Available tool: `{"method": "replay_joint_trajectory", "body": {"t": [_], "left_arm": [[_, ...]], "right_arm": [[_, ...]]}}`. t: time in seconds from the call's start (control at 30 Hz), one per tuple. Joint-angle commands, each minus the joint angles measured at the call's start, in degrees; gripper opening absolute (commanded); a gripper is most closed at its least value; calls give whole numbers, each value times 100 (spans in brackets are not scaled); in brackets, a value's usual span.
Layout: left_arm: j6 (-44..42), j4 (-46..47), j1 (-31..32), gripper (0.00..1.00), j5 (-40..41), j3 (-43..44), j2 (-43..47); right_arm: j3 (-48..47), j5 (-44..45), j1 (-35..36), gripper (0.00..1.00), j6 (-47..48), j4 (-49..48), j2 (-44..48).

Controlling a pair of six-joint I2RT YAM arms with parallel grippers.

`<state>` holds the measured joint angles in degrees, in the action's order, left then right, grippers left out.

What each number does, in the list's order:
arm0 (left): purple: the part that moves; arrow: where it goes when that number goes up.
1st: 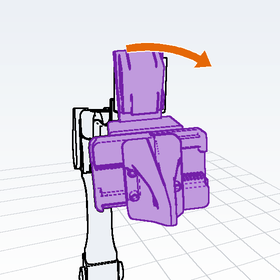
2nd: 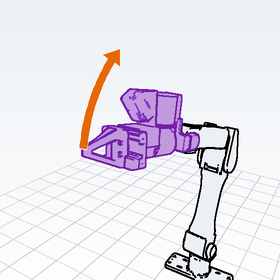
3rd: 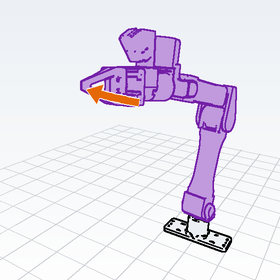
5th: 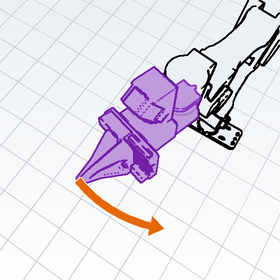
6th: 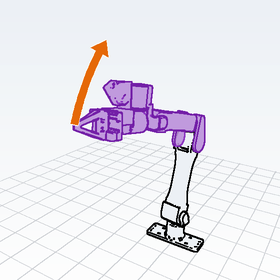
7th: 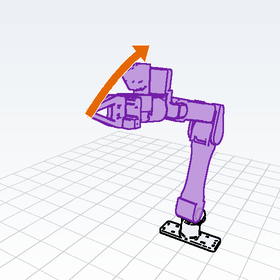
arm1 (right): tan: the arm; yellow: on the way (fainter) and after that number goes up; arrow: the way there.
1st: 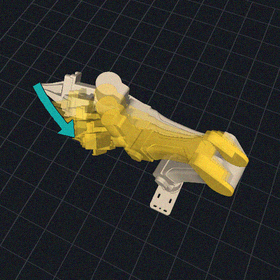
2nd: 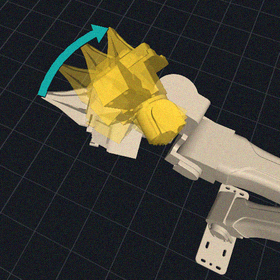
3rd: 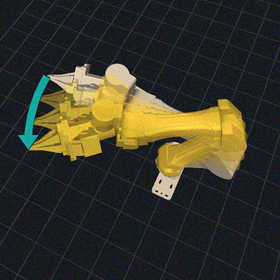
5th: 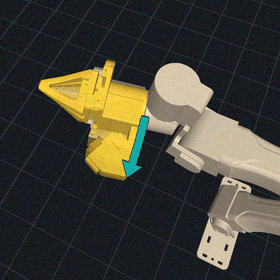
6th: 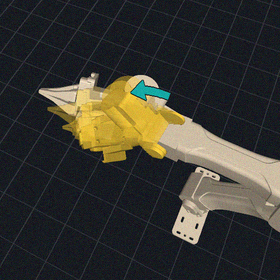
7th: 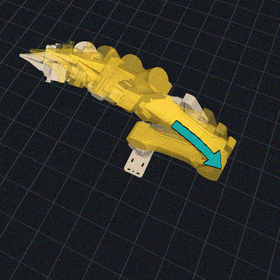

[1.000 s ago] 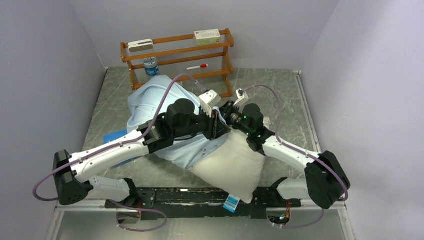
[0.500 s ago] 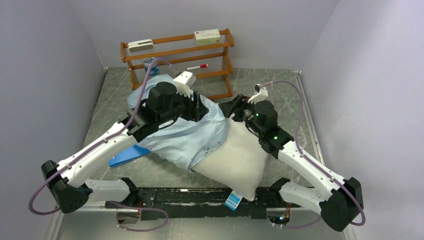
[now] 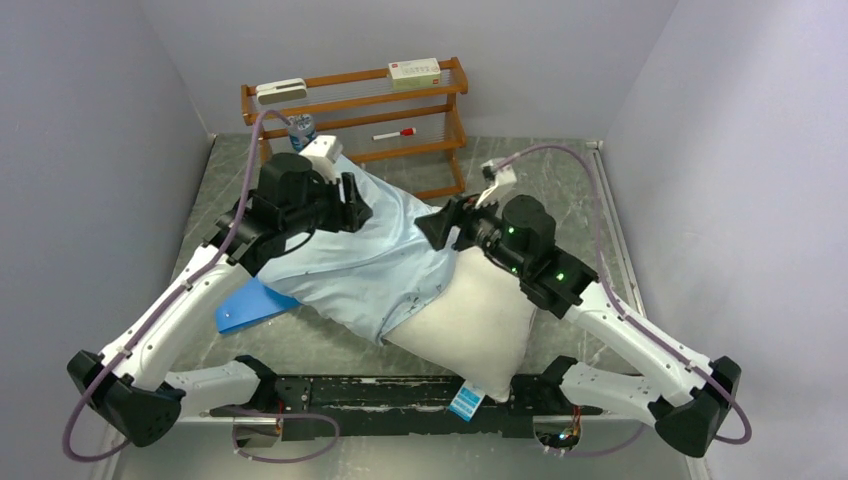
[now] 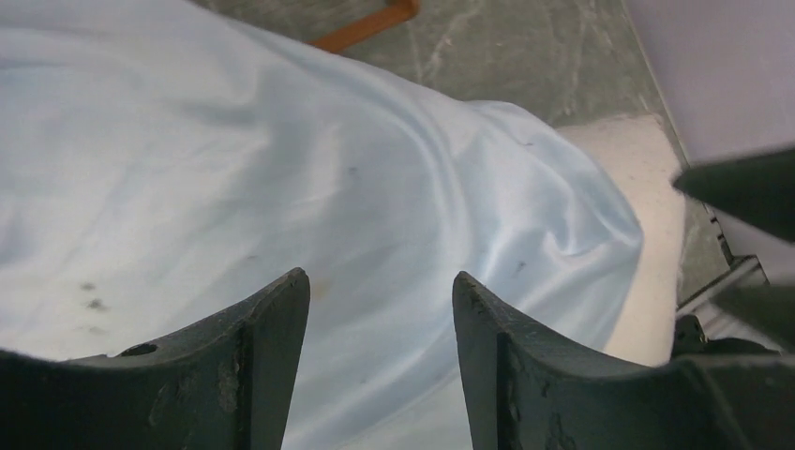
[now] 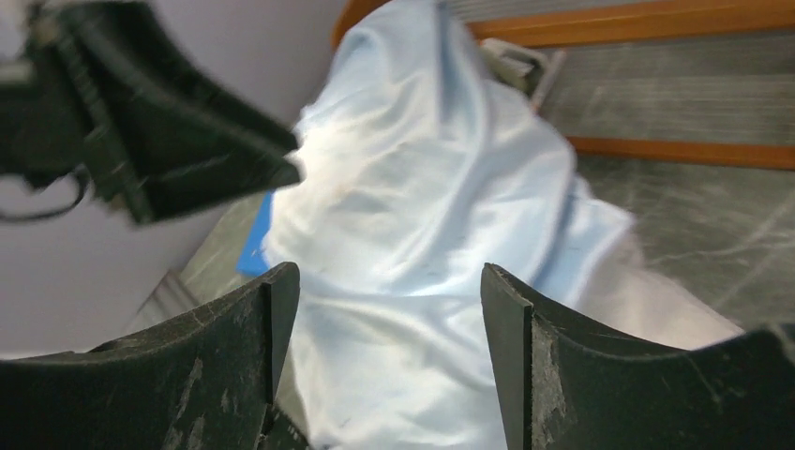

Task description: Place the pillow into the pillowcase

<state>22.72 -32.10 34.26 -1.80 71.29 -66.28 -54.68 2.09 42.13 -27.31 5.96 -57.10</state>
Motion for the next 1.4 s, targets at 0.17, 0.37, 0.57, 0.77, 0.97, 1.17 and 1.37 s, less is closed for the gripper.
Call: {"method": "replay_joint_trajectory", "body": {"t": [0.17,0.37,0.57,0.77,0.97,1.17,1.37], "left_arm": [[83,-328,-1127,62,-854,-404,408],[163,-201,-1437,62,-1119,-754,725],[122,-134,-1449,61,-1306,-983,862],[-73,-174,-1449,60,-1372,-961,914],[-255,-262,-1447,60,-1463,-983,1007],[-269,-239,-1449,60,-1504,-1097,1111],[-305,-337,-1447,60,-1578,-1040,1145]], "right_arm": [[-77,-79,1710,74,1621,142,-319],[-421,1138,2934,76,3326,876,-946],[-264,1745,4045,77,4337,1713,-1176],[-259,3149,4844,81,3965,2328,-1305],[-243,3983,4971,82,3177,3367,-1784],[-247,4264,5009,97,2796,3845,-2235],[164,4246,5042,100,3423,2906,-2487]]}}
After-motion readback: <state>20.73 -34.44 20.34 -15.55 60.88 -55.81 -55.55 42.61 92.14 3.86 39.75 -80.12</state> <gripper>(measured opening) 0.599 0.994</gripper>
